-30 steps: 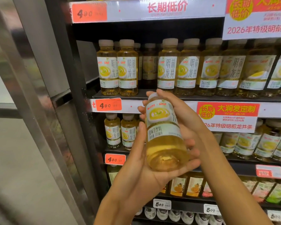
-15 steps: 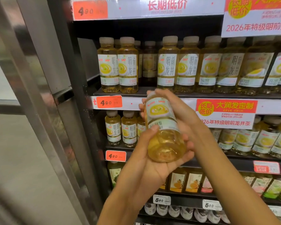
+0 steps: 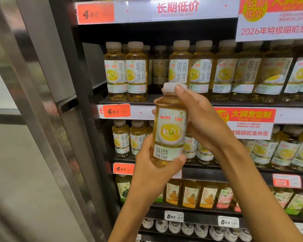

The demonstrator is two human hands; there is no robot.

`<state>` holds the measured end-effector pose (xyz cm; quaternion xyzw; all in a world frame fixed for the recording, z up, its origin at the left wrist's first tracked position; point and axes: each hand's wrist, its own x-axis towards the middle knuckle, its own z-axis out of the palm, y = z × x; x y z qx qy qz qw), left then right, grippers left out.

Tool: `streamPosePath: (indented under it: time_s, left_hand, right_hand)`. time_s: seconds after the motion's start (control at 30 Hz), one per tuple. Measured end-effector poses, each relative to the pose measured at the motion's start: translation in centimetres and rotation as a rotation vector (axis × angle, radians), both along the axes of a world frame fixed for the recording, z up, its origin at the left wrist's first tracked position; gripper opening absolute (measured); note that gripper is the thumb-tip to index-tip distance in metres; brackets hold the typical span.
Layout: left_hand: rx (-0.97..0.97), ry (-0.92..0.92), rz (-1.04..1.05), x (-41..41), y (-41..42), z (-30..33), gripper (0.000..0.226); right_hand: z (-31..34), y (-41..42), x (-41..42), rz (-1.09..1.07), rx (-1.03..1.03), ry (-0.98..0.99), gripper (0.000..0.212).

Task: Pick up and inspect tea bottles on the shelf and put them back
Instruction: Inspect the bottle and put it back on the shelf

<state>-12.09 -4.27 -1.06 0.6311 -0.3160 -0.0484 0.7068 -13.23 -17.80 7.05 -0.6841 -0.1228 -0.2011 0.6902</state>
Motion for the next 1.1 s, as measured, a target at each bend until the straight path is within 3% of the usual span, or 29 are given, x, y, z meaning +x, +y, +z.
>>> streamPosePath:
  time_s: [0.1,0.23,0.37,0.5,0.73,0.8,0.87,1.0,1.1]
  left_hand:
    - [0.015,-0.089,0.036,0.9,-0.4,-0.5,0.05]
    - [0.042,-0.152,0.129,2.1,-0.4,-1.0,0.061]
    - [0.01,-0.186,0.143,2.7,0.1,-1.0,0.076]
    - [0.023,-0.211,0.026,2.9,1.3,-0.9,0.064]
    - [-0.013,-0.087,-0.172,1.7,1.7,-0.7,0.044]
    - [0.001,-0.067,-0.149,1.4,1.3,-0.7,0.042]
    - [-0.022,-0.028,-0.059,1.2,1.0,-0.7,0.039]
    - [-0.066,0.048,0.023,1.2,0.4,-0.6,0.058]
    - [-0.198,0.27,-0.146,1.4,0.4,-0.6,0.071]
  right_hand:
    - [-0.3,0.0,-0.8,0.014,-0.073,-0.12,0.031]
    - [-0.7,-0.6,-1.6,0.153,-0.13,-0.206,0.053]
    - [-0.8,-1.0,-2.0,0.232,-0.19,-0.242,0.053]
    - [-0.6,-0.5,-1.7,0.253,-0.094,-0.261,0.052]
    - [-0.3,-0.2,-0.2,0.246,0.178,-0.135,0.047]
    - [-0.3,-0.2,0.0,0.149,0.236,-0.099,0.034]
    - [-0.3,0.0,0.0,0.047,0.228,-0.081,0.034]
    - [0.2,0.2,-0.2,-0.054,0.096,-0.026,0.053]
    - [0.5,0.1,-0.2,0.044,0.109,-0.018,0.048]
